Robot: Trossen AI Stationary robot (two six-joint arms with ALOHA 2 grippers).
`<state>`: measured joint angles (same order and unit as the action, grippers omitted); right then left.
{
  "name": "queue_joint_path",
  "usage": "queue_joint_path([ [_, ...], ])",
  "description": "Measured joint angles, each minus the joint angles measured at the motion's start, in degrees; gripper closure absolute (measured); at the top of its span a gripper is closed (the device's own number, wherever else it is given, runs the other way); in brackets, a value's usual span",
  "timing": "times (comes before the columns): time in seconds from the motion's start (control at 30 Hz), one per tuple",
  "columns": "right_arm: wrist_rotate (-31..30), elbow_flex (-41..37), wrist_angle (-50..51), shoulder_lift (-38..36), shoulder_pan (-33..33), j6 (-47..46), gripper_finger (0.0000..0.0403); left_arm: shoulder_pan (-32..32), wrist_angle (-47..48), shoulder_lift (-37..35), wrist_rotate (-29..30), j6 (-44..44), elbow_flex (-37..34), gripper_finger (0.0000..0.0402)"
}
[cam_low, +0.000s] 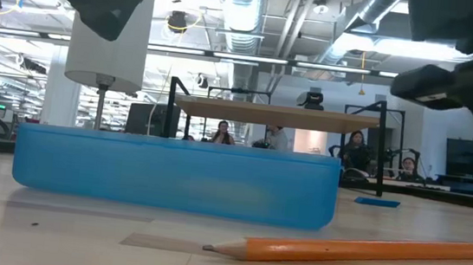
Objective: Pack school essentials
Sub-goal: Put the orange pencil into the blue supply box
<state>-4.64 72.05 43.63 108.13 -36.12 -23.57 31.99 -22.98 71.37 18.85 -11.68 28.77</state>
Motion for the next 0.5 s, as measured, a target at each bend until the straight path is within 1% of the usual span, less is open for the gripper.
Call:
queue_joint_path([
  [0.27, 0.0, -0.3, -2.2, 2.2, -0.2, -0.2, 0.0241, 0.0, 0.0, 0.0, 0.0, 0.0, 0.0, 0.0292],
  [0.33, 0.0, -1.2, -2.8, 2.9, -0.2, -0.3, 0.0217, 0.0, 0.0, 0.0, 0.0, 0.0, 0.0, 0.0292],
  [0.4, 0.2, -2.4, -4.4, 3.4, -0.1, -0.4, 0.0201, 0.0, 0.1, 0.0, 0.0, 0.0, 0.0, 0.0292],
  [0.5, 0.5, -3.9, -4.7, 4.2, -0.1, -1.0, 0.0199, 0.0, 0.1, 0.0, 0.0, 0.0, 0.0, 0.0292],
])
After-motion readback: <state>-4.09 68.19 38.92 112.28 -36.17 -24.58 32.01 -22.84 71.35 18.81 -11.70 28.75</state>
